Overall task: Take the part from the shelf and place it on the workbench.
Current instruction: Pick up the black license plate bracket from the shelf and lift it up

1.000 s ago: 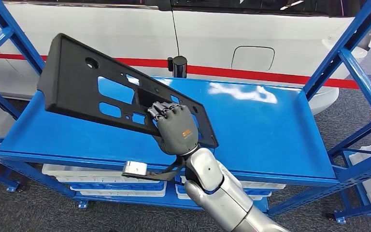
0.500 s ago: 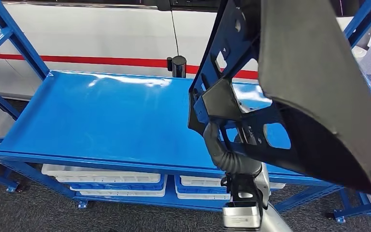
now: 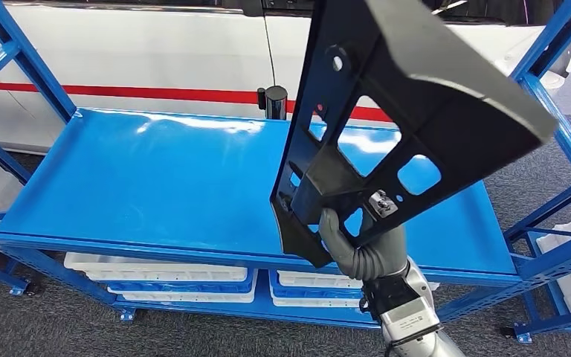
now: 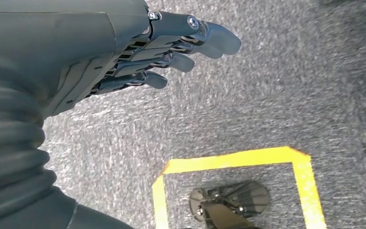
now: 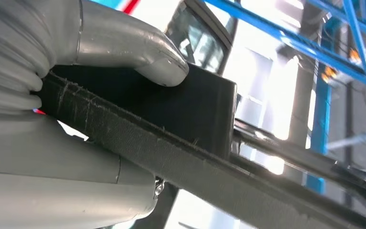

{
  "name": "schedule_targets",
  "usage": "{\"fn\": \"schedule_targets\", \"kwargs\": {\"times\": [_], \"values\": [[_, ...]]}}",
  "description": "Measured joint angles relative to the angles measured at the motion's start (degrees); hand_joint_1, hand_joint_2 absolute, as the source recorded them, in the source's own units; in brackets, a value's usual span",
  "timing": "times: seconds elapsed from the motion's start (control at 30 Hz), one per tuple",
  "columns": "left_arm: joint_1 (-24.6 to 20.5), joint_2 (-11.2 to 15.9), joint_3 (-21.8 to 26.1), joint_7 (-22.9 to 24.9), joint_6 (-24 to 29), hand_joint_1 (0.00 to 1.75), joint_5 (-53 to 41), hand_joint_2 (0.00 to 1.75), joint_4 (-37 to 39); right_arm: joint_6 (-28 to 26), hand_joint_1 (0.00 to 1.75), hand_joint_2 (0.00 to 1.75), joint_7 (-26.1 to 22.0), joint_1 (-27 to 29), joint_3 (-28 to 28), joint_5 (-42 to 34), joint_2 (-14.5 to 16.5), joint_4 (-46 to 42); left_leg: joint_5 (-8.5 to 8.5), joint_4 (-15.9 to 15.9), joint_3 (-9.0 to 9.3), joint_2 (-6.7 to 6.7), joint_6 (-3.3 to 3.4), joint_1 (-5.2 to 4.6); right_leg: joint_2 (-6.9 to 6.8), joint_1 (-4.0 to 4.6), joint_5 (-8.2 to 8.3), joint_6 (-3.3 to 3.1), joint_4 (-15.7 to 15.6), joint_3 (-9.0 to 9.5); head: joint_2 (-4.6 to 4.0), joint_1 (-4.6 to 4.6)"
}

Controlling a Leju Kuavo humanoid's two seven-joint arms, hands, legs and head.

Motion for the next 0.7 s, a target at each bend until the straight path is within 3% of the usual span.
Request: {"fn": "schedule_targets", "kwargs": {"times": [0.7], "values": [[0.4, 0.5, 1.3, 0.3, -3.5, 0.00, 0.0, 1.75, 0.0, 3.5, 1.66, 1.75, -1.9, 2.6, -1.3, -3.0, -1.6, 0.4, 0.00, 0.0, 0.00, 0.01, 0.00, 0.00, 0.00, 0.00, 0.00, 0.00, 0.0, -0.01, 0.00, 0.00]]}}
